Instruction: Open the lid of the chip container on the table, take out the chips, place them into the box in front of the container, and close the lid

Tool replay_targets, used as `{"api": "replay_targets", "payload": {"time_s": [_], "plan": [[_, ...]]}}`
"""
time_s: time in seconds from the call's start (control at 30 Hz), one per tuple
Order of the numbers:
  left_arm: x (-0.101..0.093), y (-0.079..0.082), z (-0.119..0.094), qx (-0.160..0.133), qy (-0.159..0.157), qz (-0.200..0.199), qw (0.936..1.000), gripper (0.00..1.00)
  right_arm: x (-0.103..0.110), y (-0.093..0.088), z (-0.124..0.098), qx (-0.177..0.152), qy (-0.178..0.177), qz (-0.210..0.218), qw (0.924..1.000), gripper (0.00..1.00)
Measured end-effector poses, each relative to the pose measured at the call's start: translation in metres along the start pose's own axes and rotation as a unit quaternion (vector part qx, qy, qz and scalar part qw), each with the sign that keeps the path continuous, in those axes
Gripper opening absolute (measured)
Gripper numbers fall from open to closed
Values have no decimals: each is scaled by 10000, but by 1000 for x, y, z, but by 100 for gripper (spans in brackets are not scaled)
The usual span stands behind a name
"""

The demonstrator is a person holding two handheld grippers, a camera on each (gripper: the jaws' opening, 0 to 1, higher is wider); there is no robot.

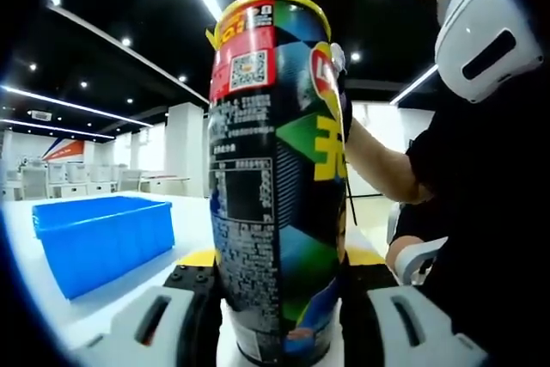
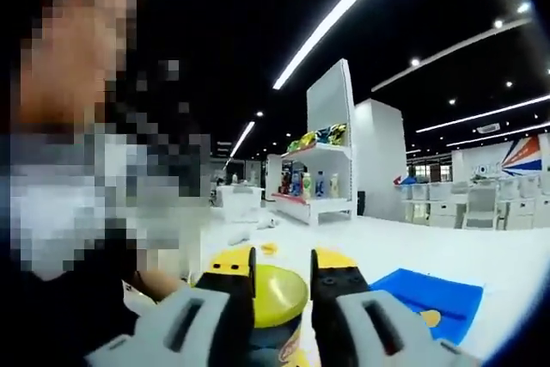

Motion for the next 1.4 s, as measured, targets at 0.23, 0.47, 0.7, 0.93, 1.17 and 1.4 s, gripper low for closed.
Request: {"api": "replay_targets", "payload": {"time_s": [0.23, 0.47, 0.7, 0.93, 1.17, 1.4], "plan": [[13, 28, -8, -808, 177, -276, 9962, 66, 2, 12, 1, -315, 71, 405, 9987, 37], [5, 25, -4, -715, 62, -165, 9973, 71, -2, 18, 1, -407, -100, 396, 9983, 81], [3, 31, -5, -868, -12, -307, 9958, 77, 13, 33, 2, -683, 24, 587, 9959, 97], [0, 35, -11, -907, -84, -530, 9944, 85, 17, 43, -5, -842, 27, 771, 9935, 97], [-9, 40, -42, -782, 59, -991, 9920, 95, 8, 66, -23, -1377, -75, 1040, 9850, 97], [-7, 65, -92, -1004, 568, -938, 9889, 95, -12, 79, -45, -1663, -332, 1076, 9796, 97]]}}
Point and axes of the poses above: the point that each gripper's makers call its tool centre point, and the gripper's own axes: z roughly forward along the fingers, x roughly to its left, y roughly out of its top, the point moved 1 cm from there along -z, roughly backward along the fingers, and after that the axes turned 3 degrees about -x, right-handed, at the moved point
